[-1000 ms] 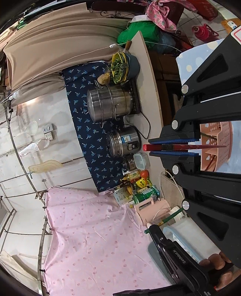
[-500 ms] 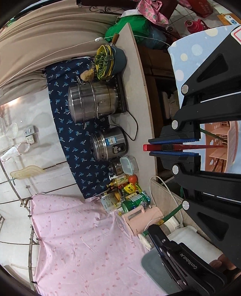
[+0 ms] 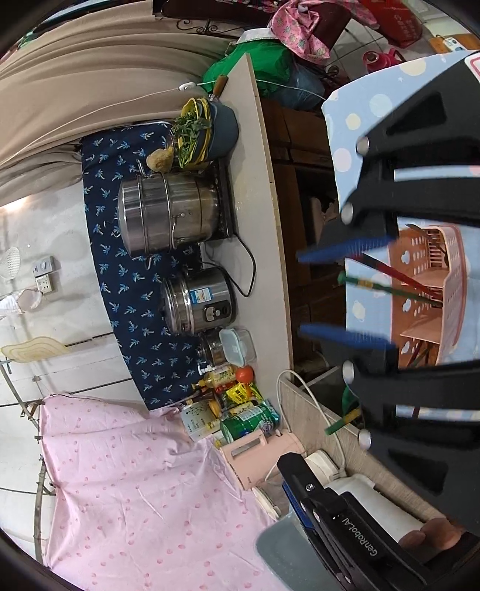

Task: Organize utensils
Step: 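Open both grippers to drop the chopsticks into the basket, then move both open grippers back over the remaining utensils, then grasp a bright red chopstick with the right gripper while the left gripper grasps the gold spoon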

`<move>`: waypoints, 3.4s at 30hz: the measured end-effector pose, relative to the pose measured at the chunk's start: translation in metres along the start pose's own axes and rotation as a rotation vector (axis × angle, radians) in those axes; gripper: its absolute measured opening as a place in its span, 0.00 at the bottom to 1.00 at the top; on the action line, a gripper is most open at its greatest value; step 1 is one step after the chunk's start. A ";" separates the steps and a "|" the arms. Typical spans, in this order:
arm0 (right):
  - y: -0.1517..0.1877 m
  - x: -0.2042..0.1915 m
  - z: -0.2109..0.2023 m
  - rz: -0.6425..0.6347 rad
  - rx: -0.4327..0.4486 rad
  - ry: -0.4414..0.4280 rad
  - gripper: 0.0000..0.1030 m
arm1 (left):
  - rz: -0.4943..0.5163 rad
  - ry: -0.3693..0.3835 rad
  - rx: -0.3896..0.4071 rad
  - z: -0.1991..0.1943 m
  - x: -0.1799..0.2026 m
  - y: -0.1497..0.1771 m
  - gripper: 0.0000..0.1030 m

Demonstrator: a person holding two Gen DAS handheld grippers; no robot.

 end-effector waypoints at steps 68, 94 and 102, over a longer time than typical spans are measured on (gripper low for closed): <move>0.375 -0.017 -0.172 -0.074 -0.495 0.026 0.28 | 0.088 -0.060 -0.462 -0.161 -0.033 0.354 0.60; 0.383 0.009 -0.179 -0.022 -0.493 0.062 0.07 | 0.092 0.024 -0.549 -0.158 -0.007 0.382 0.63; 0.385 0.017 -0.185 0.029 -0.492 0.045 0.07 | 0.088 0.088 -0.577 -0.153 0.020 0.393 0.62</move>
Point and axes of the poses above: each gripper's, at about its wrist camera, not at the fingertips, and z roughly the way its jaws point, x to its right, y to its underside, the point moved 7 cm from there along z, roughly the way its jaws point, and after that the axes turned 4 degrees about -y, right-handed, at the moved point
